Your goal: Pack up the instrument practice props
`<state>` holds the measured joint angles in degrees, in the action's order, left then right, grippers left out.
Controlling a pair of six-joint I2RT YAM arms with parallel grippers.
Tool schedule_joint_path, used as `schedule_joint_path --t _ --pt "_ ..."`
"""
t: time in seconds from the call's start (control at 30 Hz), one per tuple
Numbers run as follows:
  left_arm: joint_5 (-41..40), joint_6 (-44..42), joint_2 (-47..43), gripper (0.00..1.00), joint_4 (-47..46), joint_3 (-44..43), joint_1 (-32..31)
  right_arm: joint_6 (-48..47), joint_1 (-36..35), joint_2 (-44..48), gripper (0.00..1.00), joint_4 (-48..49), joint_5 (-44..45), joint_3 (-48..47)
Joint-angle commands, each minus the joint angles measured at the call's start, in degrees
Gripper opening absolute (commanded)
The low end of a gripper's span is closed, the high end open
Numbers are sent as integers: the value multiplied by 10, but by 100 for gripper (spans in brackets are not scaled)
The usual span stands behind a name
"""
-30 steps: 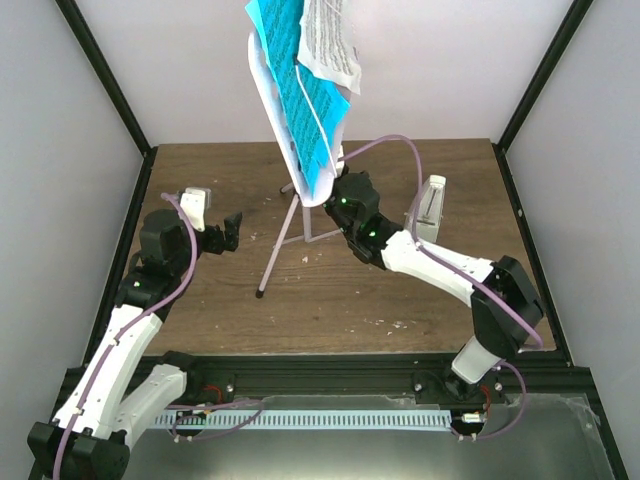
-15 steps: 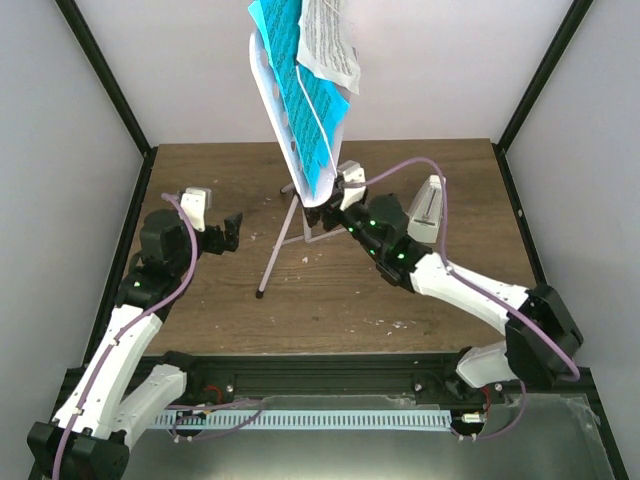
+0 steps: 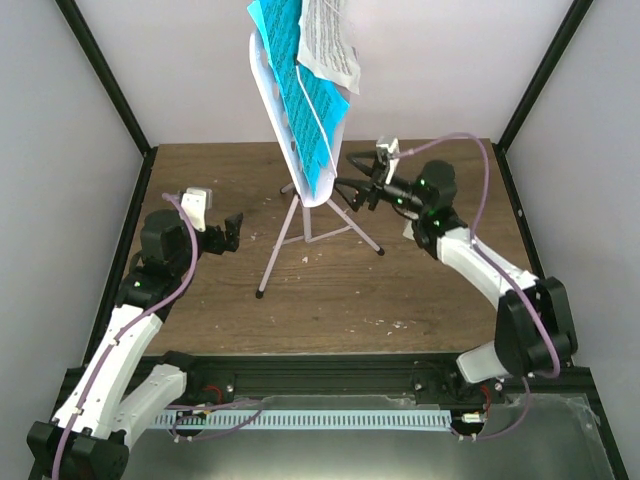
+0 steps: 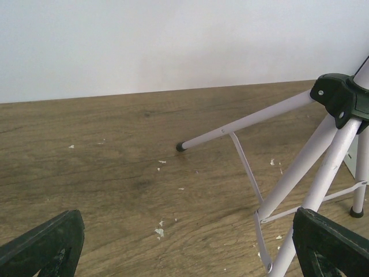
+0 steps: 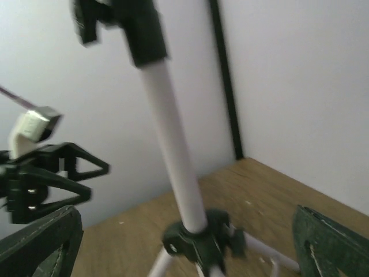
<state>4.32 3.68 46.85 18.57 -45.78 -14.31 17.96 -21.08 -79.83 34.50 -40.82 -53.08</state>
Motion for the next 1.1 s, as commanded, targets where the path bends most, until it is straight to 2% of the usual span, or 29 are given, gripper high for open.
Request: schedule_joint_path --t 0.0,0.4,0.73,0.8,0.9,1.07 --pt "-1 -6 -9 100 -4 1 -3 26 5 -63 98 25 -187 -104" --pt "3 -6 -1 100 -2 0 -4 104 -5 -256 79 79 -294 -319" --pt "4 -6 -1 100 -2 0 -5 109 -45 -323 66 81 -343 -415" --pt "4 -6 -2 100 -2 0 -5 110 -49 -328 59 84 -346 -419" --pt "4 -7 -2 100 -2 0 -5 115 -52 -327 41 96 -345 -412" --pt "3 -7 -2 100 -1 0 -6 107 -52 -294 18 136 -314 -357"
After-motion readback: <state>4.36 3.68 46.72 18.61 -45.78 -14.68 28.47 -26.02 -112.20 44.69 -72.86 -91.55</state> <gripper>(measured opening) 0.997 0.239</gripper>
